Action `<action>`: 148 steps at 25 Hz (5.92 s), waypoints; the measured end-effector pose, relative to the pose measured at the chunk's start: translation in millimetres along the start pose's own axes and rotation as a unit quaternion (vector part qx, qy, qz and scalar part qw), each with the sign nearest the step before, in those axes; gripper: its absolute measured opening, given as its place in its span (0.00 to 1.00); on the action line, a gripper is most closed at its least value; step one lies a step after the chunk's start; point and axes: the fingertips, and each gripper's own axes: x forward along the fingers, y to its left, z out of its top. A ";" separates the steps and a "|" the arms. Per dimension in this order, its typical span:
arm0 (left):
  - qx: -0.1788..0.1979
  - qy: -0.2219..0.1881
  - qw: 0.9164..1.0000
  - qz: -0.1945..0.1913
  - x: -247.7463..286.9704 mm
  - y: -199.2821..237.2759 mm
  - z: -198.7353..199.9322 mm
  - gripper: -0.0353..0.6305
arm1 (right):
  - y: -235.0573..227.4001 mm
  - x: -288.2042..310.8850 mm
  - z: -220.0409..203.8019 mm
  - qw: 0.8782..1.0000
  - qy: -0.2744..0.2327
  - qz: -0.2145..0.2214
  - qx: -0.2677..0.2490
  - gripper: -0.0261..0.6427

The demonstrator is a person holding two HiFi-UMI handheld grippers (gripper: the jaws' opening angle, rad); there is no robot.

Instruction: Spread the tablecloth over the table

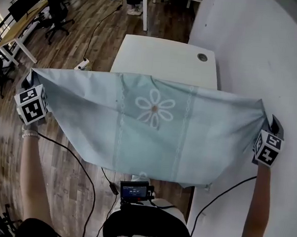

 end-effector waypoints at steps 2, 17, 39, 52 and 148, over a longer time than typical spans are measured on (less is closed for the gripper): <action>0.007 0.012 1.000 -0.012 26.8 -20.4 -3.7 0.07 | 9.4 21.6 -8.8 1.000 0.021 0.002 -0.004 0.08; 0.043 0.062 0.996 -0.051 175.8 -100.8 -0.7 0.07 | 39.2 142.9 -17.6 0.994 0.091 -0.023 -0.046 0.08; 0.048 0.032 0.995 -0.077 318.9 -153.8 71.5 0.07 | 41.7 277.9 51.1 0.987 0.106 -0.068 -0.097 0.08; 0.106 0.130 0.969 -0.179 355.9 -238.3 -26.9 0.07 | 95.2 319.7 -27.4 0.975 0.190 -0.007 -0.116 0.08; -0.159 0.210 0.910 -0.322 160.0 -383.0 -141.4 0.23 | 255.9 242.8 -121.7 0.937 0.143 0.231 0.219 0.41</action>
